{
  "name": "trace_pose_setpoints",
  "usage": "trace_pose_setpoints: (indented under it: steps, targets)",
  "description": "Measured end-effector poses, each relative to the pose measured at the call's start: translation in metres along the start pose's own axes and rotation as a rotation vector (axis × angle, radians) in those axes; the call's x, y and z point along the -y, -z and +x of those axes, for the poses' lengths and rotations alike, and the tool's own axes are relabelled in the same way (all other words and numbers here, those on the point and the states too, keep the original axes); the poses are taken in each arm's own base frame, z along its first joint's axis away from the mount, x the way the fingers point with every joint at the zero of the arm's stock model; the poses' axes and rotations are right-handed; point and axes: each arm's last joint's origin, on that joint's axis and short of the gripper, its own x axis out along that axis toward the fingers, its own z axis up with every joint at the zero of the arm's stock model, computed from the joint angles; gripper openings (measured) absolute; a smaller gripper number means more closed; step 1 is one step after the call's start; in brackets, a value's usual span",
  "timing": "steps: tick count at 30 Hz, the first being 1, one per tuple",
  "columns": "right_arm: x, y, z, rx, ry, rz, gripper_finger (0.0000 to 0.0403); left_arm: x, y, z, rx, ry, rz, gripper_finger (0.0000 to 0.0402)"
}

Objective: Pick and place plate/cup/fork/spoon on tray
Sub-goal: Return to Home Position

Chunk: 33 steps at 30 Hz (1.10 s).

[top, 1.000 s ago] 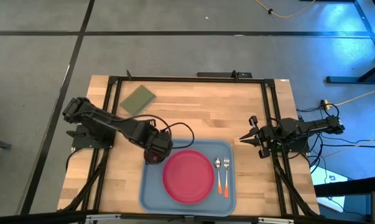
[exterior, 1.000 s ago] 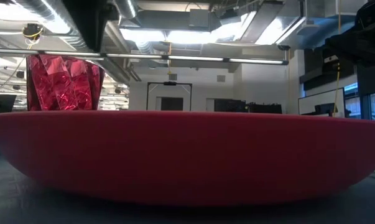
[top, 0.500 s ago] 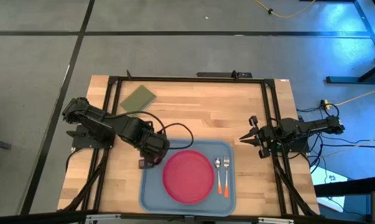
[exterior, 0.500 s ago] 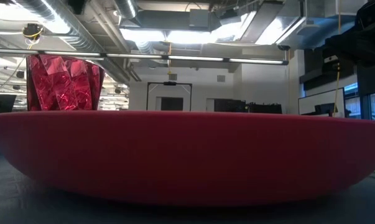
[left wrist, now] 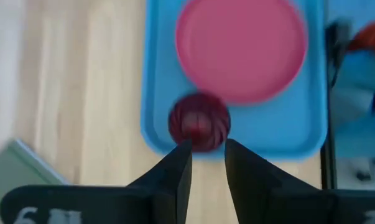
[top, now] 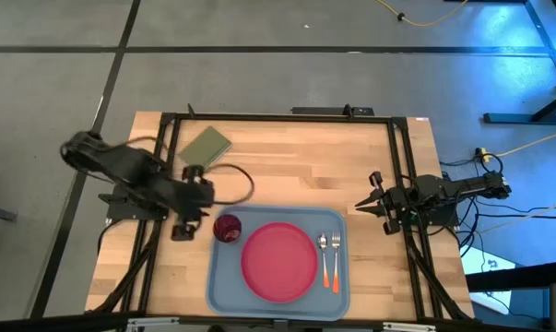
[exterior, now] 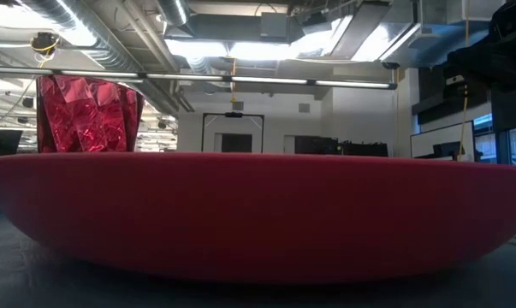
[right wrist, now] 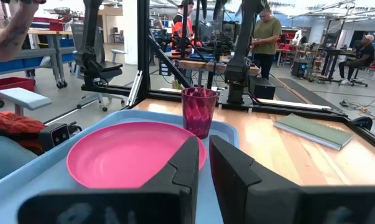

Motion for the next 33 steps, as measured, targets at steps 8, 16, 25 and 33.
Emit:
trace_pose_setpoints:
  steps: [8,16,25,33]
  targets:
    - [0.0,0.0,0.0,-0.001,0.0,-0.015,0.0045,-0.003,0.025,-0.007,0.27,-0.001,0.097,0.0088]
    - [0.0,0.0,0.0,-0.001,-0.001,0.153,0.0045,-0.017,0.065,0.048,0.433,0.147,0.109,0.0088]
    - [0.0,-0.003,0.0,0.026,-0.001,0.209,0.0045,-0.036,0.096,0.096,0.705,0.206,0.116,0.0088]
    - [0.0,-0.003,0.0,0.032,-0.001,0.187,0.0045,-0.051,0.114,0.134,0.847,0.314,0.104,0.0088]
